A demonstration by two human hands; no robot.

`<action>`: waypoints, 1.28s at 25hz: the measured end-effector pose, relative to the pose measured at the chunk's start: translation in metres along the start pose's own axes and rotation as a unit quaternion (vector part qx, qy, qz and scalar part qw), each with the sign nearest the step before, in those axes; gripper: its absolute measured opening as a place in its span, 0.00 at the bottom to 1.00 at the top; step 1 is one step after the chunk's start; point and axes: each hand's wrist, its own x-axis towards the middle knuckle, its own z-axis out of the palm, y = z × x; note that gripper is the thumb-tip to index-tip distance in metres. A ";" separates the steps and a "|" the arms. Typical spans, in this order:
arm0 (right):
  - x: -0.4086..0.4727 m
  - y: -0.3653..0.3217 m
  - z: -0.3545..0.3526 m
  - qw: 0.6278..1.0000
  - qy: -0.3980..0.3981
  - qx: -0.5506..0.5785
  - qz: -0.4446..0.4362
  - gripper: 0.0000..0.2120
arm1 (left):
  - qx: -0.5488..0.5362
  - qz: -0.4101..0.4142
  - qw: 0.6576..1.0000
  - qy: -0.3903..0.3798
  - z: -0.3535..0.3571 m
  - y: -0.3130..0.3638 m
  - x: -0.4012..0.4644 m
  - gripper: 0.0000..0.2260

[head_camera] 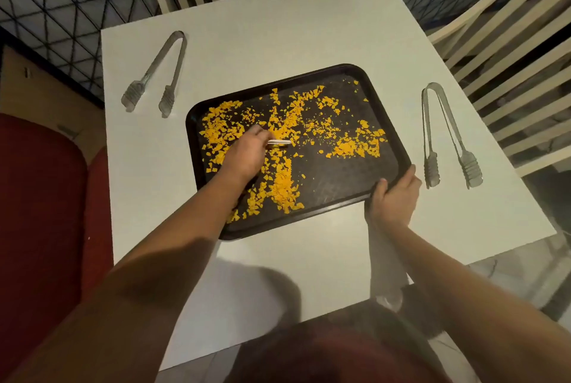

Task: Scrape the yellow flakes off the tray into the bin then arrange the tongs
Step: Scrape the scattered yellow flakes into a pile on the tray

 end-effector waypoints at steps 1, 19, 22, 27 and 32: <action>-0.001 0.001 0.002 1.000 0.010 -0.008 -0.002 0.29 | 0.025 0.019 0.999 0.009 0.002 -0.001 0.004 0.12; 0.003 0.009 0.010 0.998 0.045 -0.034 -0.034 0.31 | 0.093 0.164 0.982 -0.002 0.004 -0.024 -0.049 0.15; 0.003 0.009 0.010 0.998 0.041 -0.036 -0.031 0.31 | 0.078 0.119 0.989 0.034 0.010 0.004 -0.022 0.15; 0.003 0.009 0.010 0.998 0.043 -0.041 -0.022 0.31 | 0.072 0.065 0.995 -0.009 0.030 0.018 0.010 0.15; 0.003 0.009 0.011 0.998 0.041 -0.049 -0.027 0.31 | 0.107 0.155 0.980 -0.061 0.023 0.002 -0.008 0.15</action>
